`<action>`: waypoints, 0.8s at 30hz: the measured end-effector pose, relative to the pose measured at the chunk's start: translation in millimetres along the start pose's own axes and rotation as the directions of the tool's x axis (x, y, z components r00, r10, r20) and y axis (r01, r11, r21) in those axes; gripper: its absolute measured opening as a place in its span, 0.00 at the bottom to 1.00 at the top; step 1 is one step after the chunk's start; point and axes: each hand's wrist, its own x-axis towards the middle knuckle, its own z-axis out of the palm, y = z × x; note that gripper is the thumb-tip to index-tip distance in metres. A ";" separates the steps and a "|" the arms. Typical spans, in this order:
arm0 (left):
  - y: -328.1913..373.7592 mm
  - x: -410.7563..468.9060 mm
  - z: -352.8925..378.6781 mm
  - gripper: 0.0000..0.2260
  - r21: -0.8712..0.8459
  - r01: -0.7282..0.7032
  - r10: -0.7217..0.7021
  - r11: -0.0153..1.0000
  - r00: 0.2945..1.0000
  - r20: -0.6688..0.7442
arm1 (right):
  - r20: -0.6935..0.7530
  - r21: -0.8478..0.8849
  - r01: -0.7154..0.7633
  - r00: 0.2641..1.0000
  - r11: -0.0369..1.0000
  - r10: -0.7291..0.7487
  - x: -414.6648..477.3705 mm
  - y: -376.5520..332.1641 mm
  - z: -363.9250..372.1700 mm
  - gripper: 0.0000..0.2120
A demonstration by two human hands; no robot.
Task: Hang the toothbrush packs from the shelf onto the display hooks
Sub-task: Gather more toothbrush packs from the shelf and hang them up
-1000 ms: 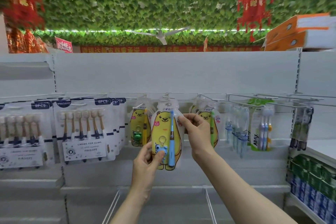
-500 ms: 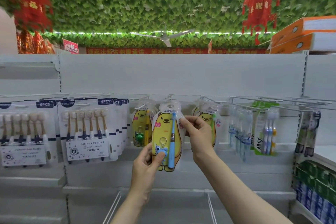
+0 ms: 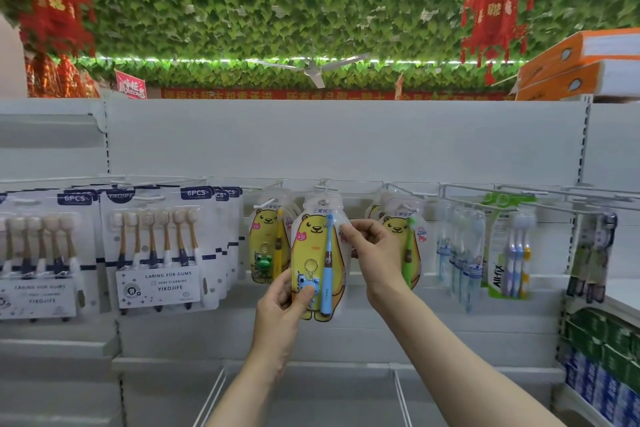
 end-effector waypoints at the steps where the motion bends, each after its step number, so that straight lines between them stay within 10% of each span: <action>1: -4.4 7.4 -0.2 0.15 0.029 0.016 -0.016 0.999 1.000 0.002 | -0.002 -0.022 0.000 1.000 1.000 0.000 4.5 2.1 0.1 0.04; 24: -28.6 70.2 14.6 0.18 0.326 0.175 -0.164 0.929 0.985 -0.060 | -0.040 -0.303 -0.099 0.995 0.948 0.091 50.1 12.7 4.8 0.06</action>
